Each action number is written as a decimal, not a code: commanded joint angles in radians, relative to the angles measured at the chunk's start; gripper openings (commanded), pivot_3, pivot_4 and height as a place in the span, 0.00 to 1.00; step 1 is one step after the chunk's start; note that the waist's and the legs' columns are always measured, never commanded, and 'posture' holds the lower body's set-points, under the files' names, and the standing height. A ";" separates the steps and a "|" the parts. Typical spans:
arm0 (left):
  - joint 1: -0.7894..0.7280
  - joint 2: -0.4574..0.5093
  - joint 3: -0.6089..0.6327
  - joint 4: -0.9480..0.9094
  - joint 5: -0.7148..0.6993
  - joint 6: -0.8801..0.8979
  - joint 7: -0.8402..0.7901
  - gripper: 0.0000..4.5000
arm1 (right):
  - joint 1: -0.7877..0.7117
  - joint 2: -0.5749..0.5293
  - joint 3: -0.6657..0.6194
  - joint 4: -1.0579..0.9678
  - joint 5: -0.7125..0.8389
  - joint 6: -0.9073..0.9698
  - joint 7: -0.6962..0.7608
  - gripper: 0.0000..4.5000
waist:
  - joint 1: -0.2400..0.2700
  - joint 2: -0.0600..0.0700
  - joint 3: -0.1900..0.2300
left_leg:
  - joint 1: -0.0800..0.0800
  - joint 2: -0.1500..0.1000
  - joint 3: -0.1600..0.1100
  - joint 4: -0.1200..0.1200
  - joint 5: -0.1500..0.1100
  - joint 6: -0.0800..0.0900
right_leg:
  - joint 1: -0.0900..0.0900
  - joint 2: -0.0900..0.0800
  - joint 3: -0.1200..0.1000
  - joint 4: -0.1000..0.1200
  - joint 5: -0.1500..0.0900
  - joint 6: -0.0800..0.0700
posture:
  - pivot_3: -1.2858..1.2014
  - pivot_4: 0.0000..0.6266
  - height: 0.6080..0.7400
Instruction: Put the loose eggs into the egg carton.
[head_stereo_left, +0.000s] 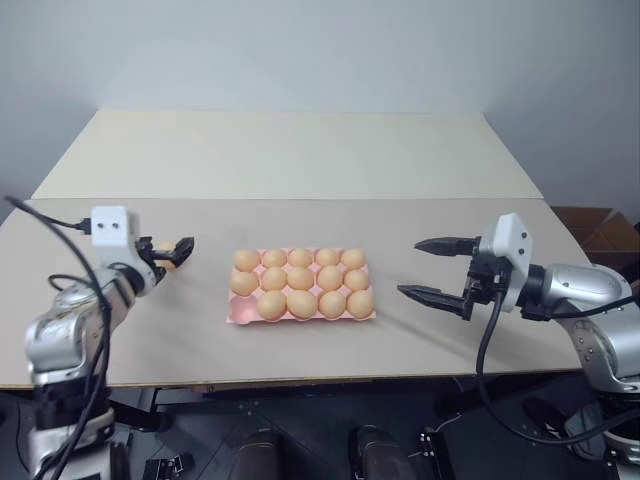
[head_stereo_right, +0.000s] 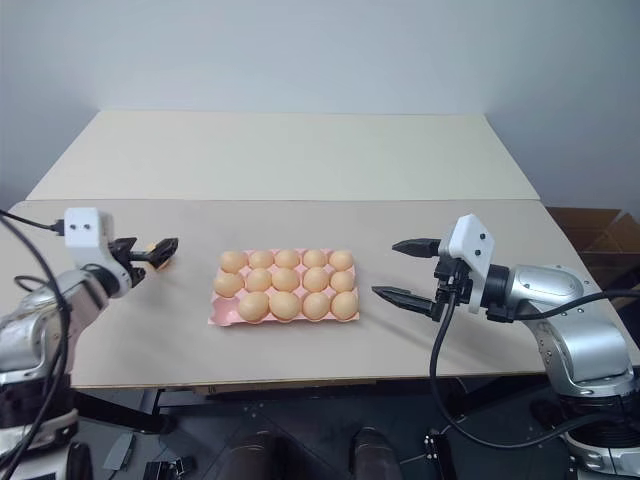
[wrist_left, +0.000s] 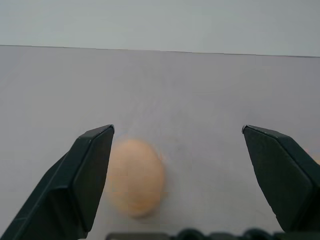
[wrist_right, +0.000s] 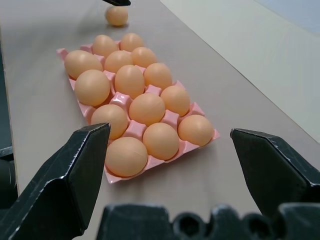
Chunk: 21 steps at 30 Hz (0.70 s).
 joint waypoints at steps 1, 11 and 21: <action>-0.068 -0.030 -0.008 0.067 0.051 0.034 0.089 1.00 | 0.019 0.001 -0.031 -0.054 0.011 -0.019 -0.012 1.00 | 0.001 0.000 0.000 | 0.000 0.000 0.000 0.000 0.000 0.000 | 0.000 0.000 0.000 0.000 0.000 0.000 | 0.52 0.24 1.00; -0.170 -0.054 -0.026 0.222 0.096 0.069 0.107 0.86 | 0.042 0.010 -0.044 -0.087 0.020 -0.010 -0.045 1.00 | 0.000 0.000 0.000 | 0.000 -0.001 -0.001 0.001 0.000 0.000 | 0.000 0.000 0.000 0.000 0.001 0.001 | 0.52 0.24 1.00; -0.147 -0.032 -0.064 0.173 0.124 0.039 0.064 0.39 | 0.049 0.015 -0.050 -0.101 0.033 0.005 -0.094 1.00 | 0.001 0.000 0.000 | -0.001 -0.001 -0.001 0.001 0.000 0.000 | 0.000 -0.001 0.000 0.000 0.001 0.001 | 0.52 0.24 1.00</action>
